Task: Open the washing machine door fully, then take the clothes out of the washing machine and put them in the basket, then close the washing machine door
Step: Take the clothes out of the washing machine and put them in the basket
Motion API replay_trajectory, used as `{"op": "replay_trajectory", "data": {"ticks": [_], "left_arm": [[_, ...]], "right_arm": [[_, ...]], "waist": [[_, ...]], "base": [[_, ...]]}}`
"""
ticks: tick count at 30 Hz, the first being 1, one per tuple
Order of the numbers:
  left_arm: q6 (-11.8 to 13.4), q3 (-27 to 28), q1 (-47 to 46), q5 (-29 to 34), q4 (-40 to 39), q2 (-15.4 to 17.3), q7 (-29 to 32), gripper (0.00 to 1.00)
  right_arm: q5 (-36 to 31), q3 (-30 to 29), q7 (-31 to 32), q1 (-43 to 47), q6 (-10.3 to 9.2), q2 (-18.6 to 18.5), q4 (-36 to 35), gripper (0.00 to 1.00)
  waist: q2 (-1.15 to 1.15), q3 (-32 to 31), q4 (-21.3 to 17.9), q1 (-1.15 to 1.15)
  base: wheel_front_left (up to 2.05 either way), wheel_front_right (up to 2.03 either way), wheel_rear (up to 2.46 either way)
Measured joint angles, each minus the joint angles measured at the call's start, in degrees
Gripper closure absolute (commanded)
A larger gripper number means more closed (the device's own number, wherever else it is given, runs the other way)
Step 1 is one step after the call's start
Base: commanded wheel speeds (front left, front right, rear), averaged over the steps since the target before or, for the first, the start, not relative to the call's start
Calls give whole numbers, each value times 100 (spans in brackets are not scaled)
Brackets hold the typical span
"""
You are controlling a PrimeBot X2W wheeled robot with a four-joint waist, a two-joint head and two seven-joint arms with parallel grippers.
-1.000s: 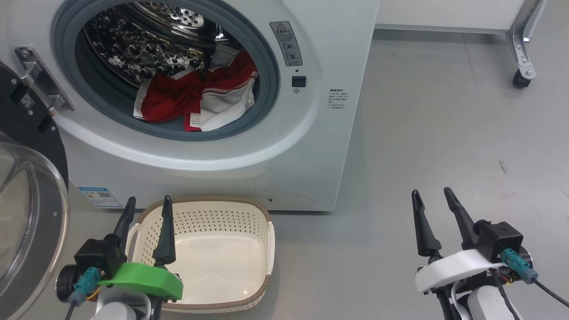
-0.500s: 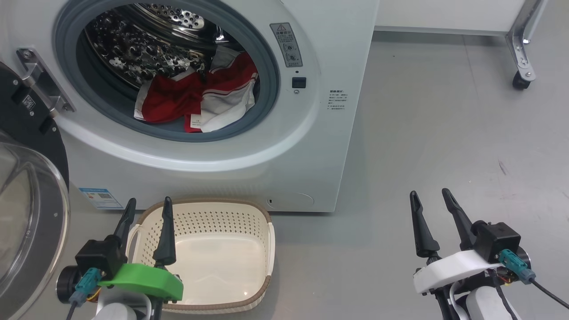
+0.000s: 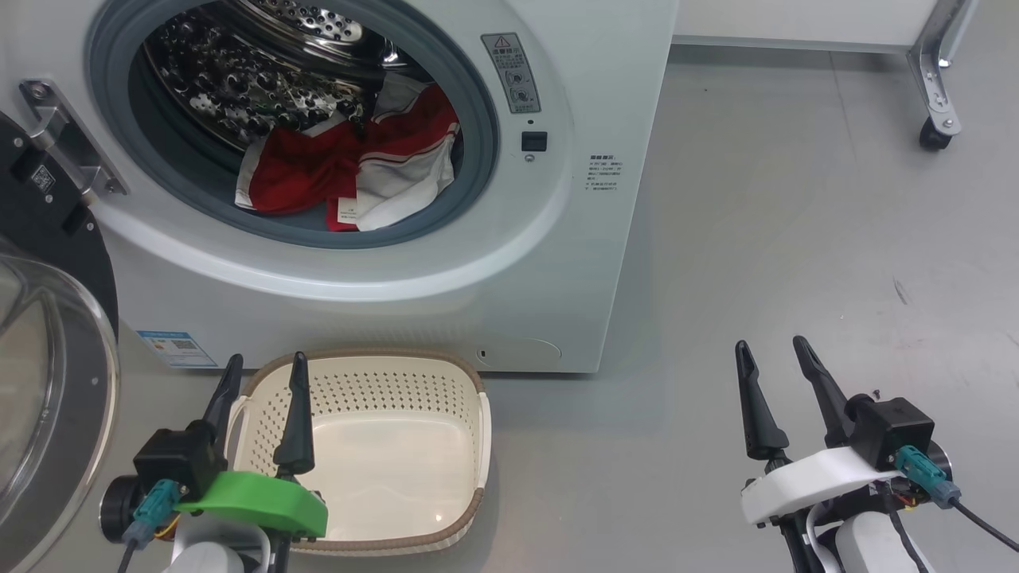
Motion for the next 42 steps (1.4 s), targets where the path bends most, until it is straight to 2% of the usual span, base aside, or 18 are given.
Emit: {"op": "replay_trajectory", "data": {"ticks": [11,18,25,33,42], "left_arm": [[52,121,0,1,-103,7,0,0],[271,380,-40,47,-220,146,136,0],[352,516,-631,241,-411,591,477,0],[519,778,-1551,332,-474,1096,1138,0],[626,975,-2521,481,-79,1605,2004,0]], "right_arm": [[-8,67,0,-11,1,2,-144,0],[-8,143,0,-17,0,3,-211,0],[-7,214,0,-94,0,4,-290,0],[5,301,0,-489,3,5,-453,0],[314,560,0,-788,5,5,-504,0]], "waist": [[0,266,-68,0],[0,650,-219,0],[0,1135,-461,0],[0,1730,-816,0],[0,2289,-1325,0]], "base": [[0,0,0],[0,0,0],[0,0,0],[0,0,0],[0,0,0]]}}
